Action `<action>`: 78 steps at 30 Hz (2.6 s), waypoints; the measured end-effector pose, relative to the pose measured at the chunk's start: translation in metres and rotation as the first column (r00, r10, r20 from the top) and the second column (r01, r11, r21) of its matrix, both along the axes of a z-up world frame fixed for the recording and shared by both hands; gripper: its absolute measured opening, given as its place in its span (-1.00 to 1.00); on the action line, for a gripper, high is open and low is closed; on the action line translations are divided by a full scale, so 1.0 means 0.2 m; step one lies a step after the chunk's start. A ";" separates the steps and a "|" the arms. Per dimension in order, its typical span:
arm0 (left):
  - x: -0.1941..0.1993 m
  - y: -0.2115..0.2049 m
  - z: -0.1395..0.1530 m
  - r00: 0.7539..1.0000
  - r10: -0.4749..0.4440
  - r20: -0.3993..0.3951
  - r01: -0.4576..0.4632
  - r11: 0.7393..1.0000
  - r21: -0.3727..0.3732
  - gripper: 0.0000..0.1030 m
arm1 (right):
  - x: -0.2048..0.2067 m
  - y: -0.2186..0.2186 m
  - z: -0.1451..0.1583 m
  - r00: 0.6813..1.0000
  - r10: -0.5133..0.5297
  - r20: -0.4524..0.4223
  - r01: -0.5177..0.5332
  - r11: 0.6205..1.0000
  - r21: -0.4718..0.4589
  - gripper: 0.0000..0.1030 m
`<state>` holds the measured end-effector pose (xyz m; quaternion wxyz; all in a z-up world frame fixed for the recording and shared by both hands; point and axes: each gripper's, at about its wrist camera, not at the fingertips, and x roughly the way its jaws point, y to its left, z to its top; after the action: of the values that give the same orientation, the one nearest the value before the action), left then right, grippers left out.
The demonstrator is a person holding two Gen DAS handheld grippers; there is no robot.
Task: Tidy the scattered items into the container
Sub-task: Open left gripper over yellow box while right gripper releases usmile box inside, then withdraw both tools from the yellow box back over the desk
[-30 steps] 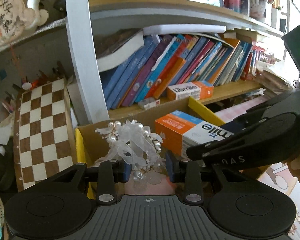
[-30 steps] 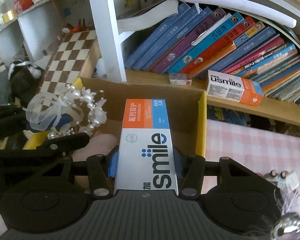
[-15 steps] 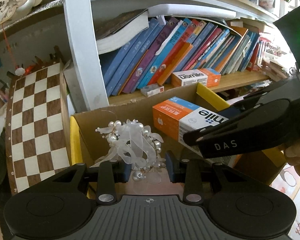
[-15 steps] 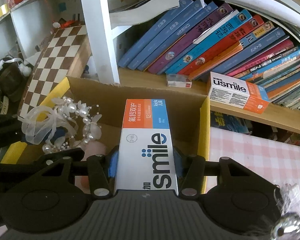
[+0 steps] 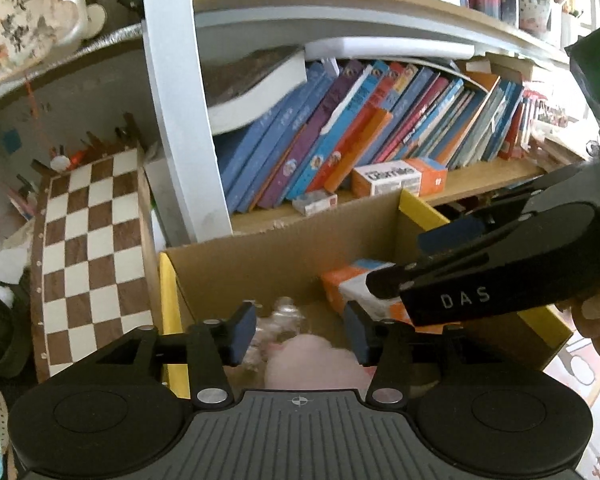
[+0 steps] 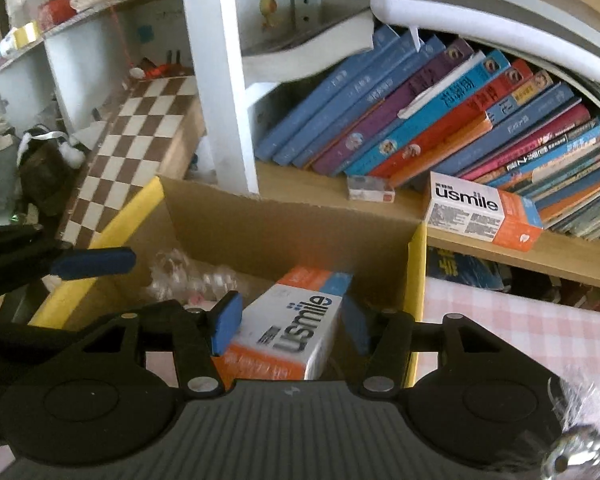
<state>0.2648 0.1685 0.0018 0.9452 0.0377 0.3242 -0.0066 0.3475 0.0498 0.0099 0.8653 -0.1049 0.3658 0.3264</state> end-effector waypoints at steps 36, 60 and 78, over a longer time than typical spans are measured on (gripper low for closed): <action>-0.68 -0.21 0.11 0.995 0.051 0.080 -0.045 0.997 -0.069 0.62 | -0.70 -0.50 0.06 0.996 -0.064 0.063 0.062 0.998 0.032 0.35; -0.89 -0.37 -0.06 0.998 0.056 -0.003 -0.055 0.989 -0.137 0.80 | -0.98 -0.76 -0.13 0.970 -0.241 0.027 0.241 0.970 0.012 0.74; -0.87 -0.49 -0.10 0.999 0.030 -0.039 -0.035 0.991 -0.132 0.85 | -1.05 -0.83 -0.18 0.968 -0.248 0.031 0.248 0.968 -0.027 0.83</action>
<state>0.0902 0.0715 -0.0192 0.9395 -0.0307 0.3408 -0.0135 0.1380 -0.1154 -0.0259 0.9025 -0.0762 0.3692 0.2084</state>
